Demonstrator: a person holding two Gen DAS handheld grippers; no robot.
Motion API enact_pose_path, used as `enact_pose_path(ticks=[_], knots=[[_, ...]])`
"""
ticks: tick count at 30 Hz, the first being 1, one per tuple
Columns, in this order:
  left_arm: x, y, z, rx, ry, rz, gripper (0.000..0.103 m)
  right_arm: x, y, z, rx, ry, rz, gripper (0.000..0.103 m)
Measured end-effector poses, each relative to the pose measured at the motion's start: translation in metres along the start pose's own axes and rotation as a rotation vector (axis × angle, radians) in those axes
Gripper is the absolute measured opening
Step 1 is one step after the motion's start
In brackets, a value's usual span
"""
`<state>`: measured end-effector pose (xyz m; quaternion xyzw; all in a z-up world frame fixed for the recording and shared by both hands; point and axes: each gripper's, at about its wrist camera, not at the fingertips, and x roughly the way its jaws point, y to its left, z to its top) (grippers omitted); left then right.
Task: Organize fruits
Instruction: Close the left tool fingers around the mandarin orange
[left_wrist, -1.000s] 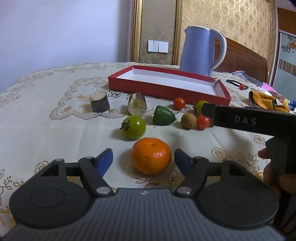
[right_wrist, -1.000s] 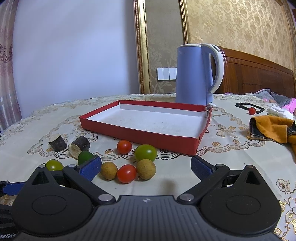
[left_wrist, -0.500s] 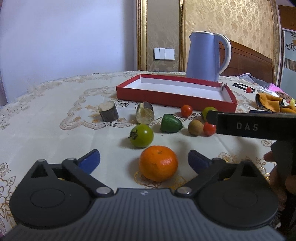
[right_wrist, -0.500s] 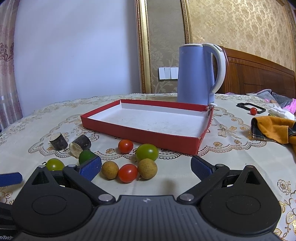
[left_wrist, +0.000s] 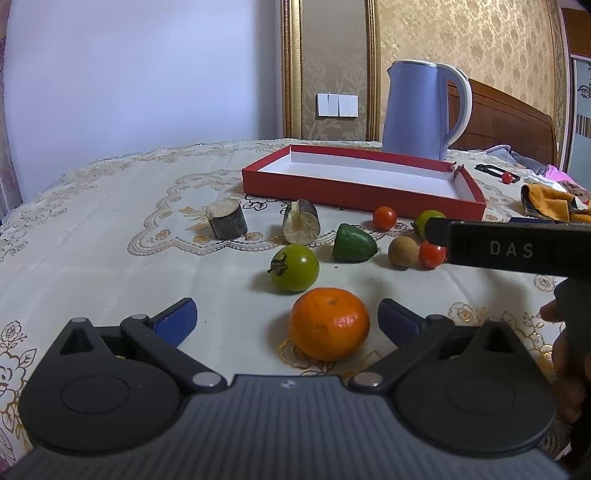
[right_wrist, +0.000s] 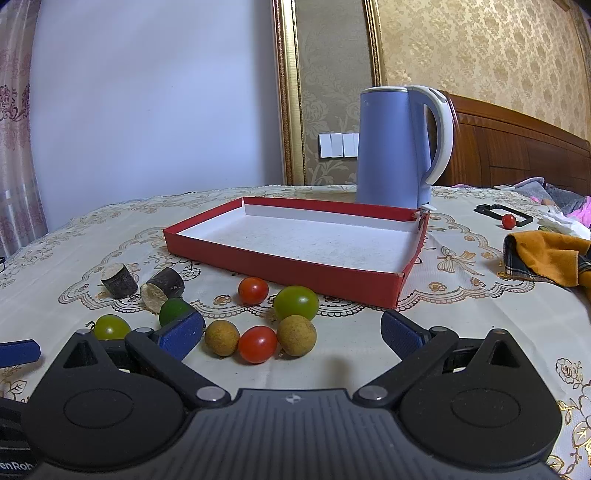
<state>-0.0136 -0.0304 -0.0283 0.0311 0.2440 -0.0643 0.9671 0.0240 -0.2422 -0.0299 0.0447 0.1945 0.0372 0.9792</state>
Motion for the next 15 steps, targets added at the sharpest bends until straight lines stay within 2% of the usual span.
enact_pose_path(ticks=[15], knots=[[0.0019, 0.001, -0.0029, 0.007, 0.008, 0.001, 0.102, 0.0002, 0.0006, -0.0002, -0.001, 0.0, 0.001, 0.103]])
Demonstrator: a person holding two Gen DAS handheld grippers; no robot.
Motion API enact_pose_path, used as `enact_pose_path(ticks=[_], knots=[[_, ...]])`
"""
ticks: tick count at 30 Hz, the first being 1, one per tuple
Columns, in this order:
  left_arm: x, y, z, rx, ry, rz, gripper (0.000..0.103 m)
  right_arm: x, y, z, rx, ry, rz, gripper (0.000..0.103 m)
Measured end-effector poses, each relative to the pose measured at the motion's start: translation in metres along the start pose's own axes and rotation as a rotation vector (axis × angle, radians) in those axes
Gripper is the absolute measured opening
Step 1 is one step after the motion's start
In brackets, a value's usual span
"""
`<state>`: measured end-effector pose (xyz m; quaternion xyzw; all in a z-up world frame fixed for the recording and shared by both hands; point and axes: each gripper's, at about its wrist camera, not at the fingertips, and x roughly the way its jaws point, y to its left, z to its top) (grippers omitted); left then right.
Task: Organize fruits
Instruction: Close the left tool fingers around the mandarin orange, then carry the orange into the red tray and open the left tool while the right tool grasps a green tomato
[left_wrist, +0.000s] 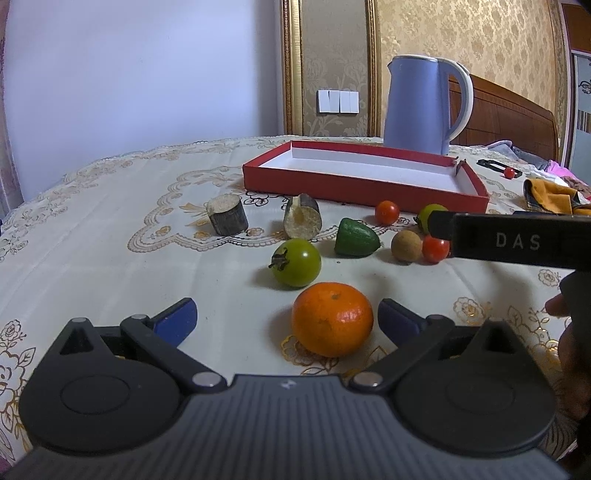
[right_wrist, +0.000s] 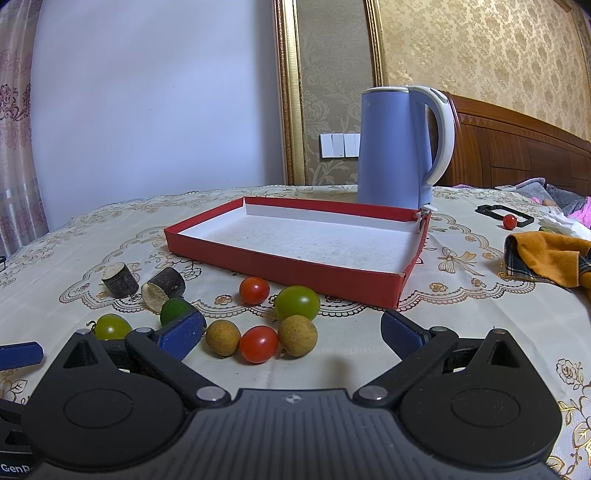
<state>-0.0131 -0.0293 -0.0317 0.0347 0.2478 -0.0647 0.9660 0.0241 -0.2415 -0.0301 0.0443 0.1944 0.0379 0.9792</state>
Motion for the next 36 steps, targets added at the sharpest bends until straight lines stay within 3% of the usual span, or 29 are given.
enact_pose_path(ticks=[5, 7, 11, 14, 19, 22, 25, 28, 32, 36], knots=[[-0.002, 0.002, 0.001, -0.019, 0.021, -0.087, 0.064, 0.0, 0.0, 0.0, 0.0, 0.0, 0.0, 0.103], [-0.004, 0.0, 0.002, -0.023, 0.025, -0.137, 0.042, 0.0, 0.0, 0.0, 0.001, -0.002, -0.002, 0.103], [-0.008, -0.006, 0.001, 0.007, 0.015, -0.119, 0.041, -0.002, -0.002, 0.0, 0.019, -0.015, -0.003, 0.103], [-0.013, -0.003, 0.002, 0.006, -0.002, -0.116, 0.04, -0.012, -0.01, 0.0, 0.043, -0.061, 0.015, 0.103], [-0.024, 0.011, 0.011, -0.025, -0.039, -0.106, 0.04, -0.042, -0.034, 0.008, 0.009, -0.139, -0.026, 0.103], [-0.026, 0.021, 0.016, -0.045, -0.044, -0.092, 0.04, -0.049, -0.04, 0.01, -0.059, -0.108, 0.023, 0.103], [-0.028, 0.03, 0.019, -0.052, -0.053, -0.055, 0.04, -0.04, -0.04, 0.007, -0.086, -0.014, 0.109, 0.103], [-0.029, 0.042, 0.022, -0.061, -0.062, -0.017, 0.04, -0.028, -0.029, -0.001, -0.155, 0.032, 0.122, 0.103], [-0.029, 0.058, 0.024, -0.076, -0.075, 0.054, 0.041, -0.027, -0.005, 0.0, -0.203, 0.032, 0.198, 0.086], [-0.029, 0.076, 0.027, -0.113, -0.071, 0.081, 0.041, -0.018, 0.038, 0.008, -0.3, 0.043, 0.305, 0.084]])
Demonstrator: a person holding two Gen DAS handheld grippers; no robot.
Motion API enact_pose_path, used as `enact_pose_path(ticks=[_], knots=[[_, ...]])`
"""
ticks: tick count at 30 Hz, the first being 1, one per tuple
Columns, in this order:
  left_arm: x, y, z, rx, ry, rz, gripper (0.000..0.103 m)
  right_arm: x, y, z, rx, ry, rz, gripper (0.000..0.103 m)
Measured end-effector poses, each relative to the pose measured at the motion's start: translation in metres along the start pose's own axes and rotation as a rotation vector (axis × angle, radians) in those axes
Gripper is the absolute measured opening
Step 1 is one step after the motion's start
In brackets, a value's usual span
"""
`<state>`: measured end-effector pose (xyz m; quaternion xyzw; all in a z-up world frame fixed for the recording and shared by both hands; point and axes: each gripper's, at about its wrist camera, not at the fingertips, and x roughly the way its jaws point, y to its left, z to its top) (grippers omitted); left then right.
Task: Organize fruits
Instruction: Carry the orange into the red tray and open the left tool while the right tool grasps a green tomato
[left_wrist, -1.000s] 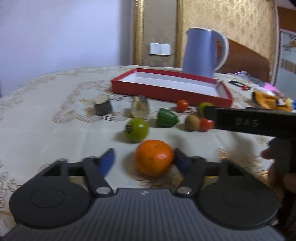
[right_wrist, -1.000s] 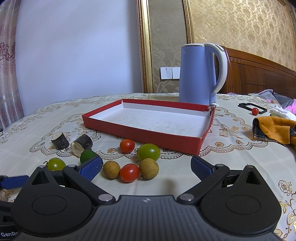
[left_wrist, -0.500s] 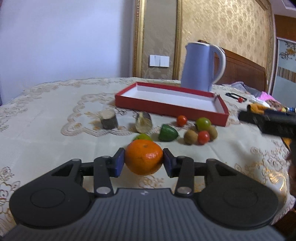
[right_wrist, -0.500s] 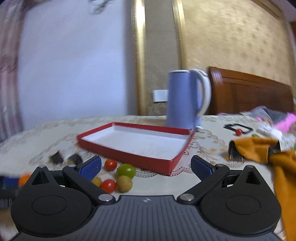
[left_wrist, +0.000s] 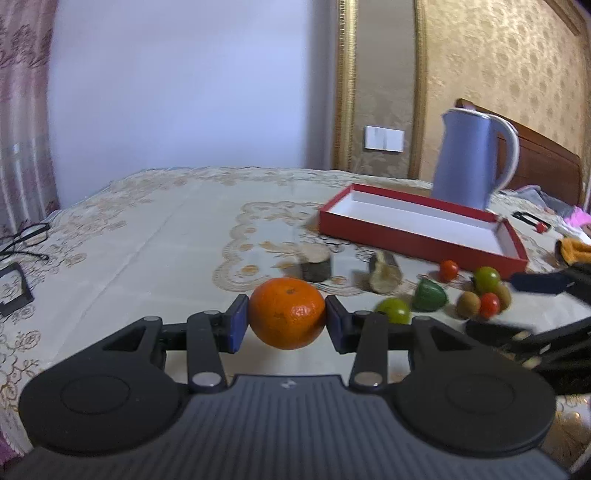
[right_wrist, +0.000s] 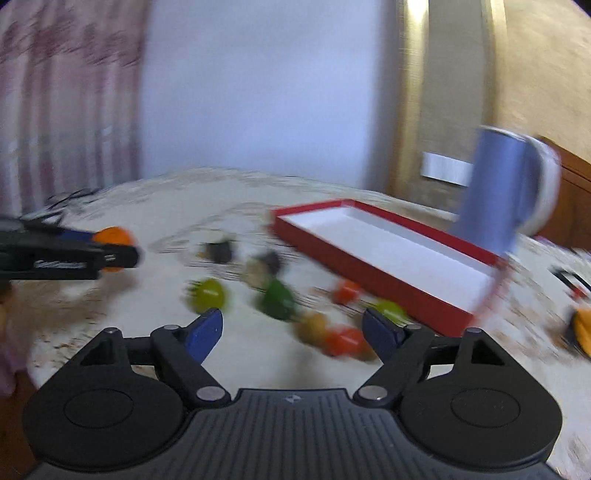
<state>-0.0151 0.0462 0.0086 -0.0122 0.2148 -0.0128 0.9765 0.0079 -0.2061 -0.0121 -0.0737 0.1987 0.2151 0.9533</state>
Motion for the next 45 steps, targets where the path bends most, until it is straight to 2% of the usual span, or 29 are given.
enact_pose_path(ticks=[2, 4, 8, 10, 12, 14, 16, 21, 26, 32, 36, 42, 45], knots=[[-0.002, 0.005, 0.0, -0.006, -0.006, 0.015, 0.041, 0.02, 0.012, 0.008, -0.023, 0.04, 0.059, 0.082], [-0.004, 0.009, 0.0, -0.002, -0.016, 0.028, 0.041, 0.038, 0.025, 0.014, -0.056, 0.069, 0.084, 0.075], [-0.005, 0.015, 0.001, -0.001, -0.024, 0.034, 0.041, 0.06, 0.04, 0.021, -0.066, 0.102, 0.125, 0.074], [-0.005, 0.017, 0.001, -0.003, -0.023, 0.031, 0.041, 0.072, 0.041, 0.023, -0.057, 0.131, 0.138, 0.061], [-0.004, 0.018, 0.0, -0.001, -0.022, 0.035, 0.041, 0.081, 0.041, 0.025, -0.045, 0.162, 0.158, 0.053], [-0.002, 0.02, 0.0, -0.008, -0.017, 0.035, 0.041, 0.088, 0.041, 0.023, -0.035, 0.182, 0.17, 0.048], [-0.001, 0.02, 0.0, -0.01, -0.013, 0.032, 0.041, 0.087, 0.039, 0.025, -0.019, 0.177, 0.178, 0.037], [0.001, 0.014, 0.005, 0.002, -0.014, 0.01, 0.041, 0.081, 0.031, 0.023, 0.008, 0.157, 0.173, 0.035], [0.004, 0.002, 0.014, 0.018, -0.013, -0.041, 0.041, 0.061, 0.019, 0.019, 0.02, 0.121, 0.163, 0.035], [0.023, -0.025, 0.04, 0.056, -0.008, -0.111, 0.041, 0.034, -0.007, 0.009, 0.059, 0.071, 0.127, 0.035], [0.048, -0.055, 0.058, 0.129, -0.021, -0.102, 0.041, 0.023, -0.021, 0.0, 0.084, 0.056, 0.101, 0.035], [0.106, -0.088, 0.088, 0.136, 0.068, -0.161, 0.041, 0.008, -0.043, -0.007, 0.123, 0.029, 0.07, 0.035], [0.135, -0.1, 0.099, 0.148, 0.09, -0.148, 0.041, 0.004, -0.054, -0.008, 0.141, 0.017, 0.058, 0.035]])
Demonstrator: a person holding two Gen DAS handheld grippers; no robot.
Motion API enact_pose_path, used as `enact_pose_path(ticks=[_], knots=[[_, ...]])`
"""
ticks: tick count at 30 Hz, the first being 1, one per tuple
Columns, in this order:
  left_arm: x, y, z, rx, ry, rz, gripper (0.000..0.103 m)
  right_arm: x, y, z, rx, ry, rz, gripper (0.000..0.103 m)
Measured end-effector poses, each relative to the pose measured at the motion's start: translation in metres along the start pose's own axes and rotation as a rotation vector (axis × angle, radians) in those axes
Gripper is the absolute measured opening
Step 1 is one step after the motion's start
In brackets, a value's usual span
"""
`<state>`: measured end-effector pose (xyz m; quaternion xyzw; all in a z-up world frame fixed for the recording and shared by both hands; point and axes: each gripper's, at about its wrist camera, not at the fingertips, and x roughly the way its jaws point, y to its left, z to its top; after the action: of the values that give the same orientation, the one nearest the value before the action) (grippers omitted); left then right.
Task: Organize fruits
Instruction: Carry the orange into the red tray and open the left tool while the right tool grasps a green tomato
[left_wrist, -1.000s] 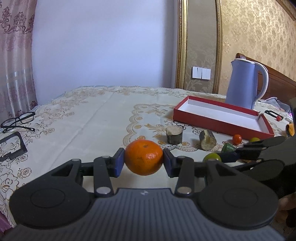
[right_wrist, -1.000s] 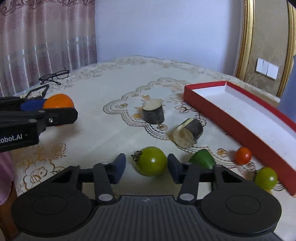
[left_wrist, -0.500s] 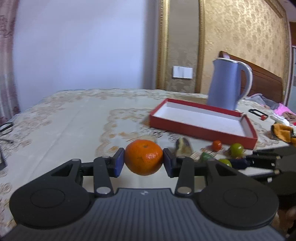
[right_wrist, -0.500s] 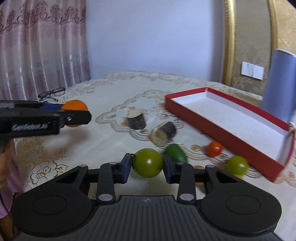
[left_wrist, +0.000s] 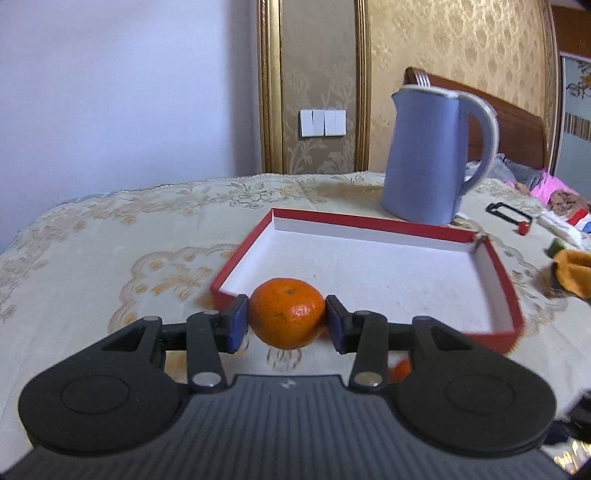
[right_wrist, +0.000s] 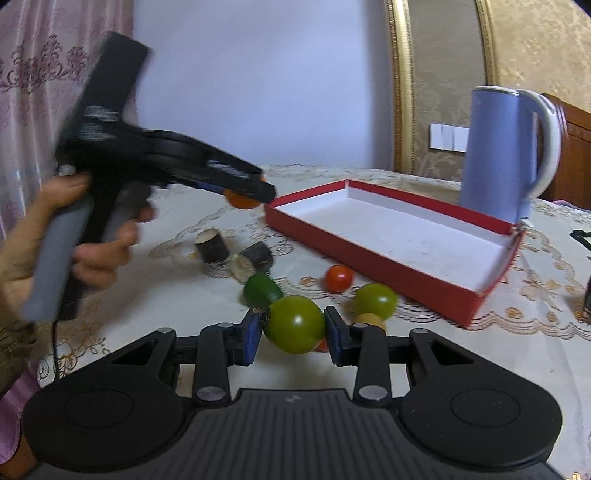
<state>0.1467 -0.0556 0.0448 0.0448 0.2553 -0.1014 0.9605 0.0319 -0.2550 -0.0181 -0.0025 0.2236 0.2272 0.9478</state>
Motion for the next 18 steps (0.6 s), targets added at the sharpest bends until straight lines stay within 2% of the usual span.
enact_pose_path(ticks=[9, 18], knots=[[0.081, -0.015, 0.028, 0.013, 0.108, 0.002, 0.041, -0.007, -0.024, 0.007, 0.031, -0.035, -0.029, 0.035], [0.11, -0.022, 0.036, 0.038, 0.133, 0.018, 0.043, 0.0, -0.043, 0.029, 0.029, -0.07, -0.071, 0.035]])
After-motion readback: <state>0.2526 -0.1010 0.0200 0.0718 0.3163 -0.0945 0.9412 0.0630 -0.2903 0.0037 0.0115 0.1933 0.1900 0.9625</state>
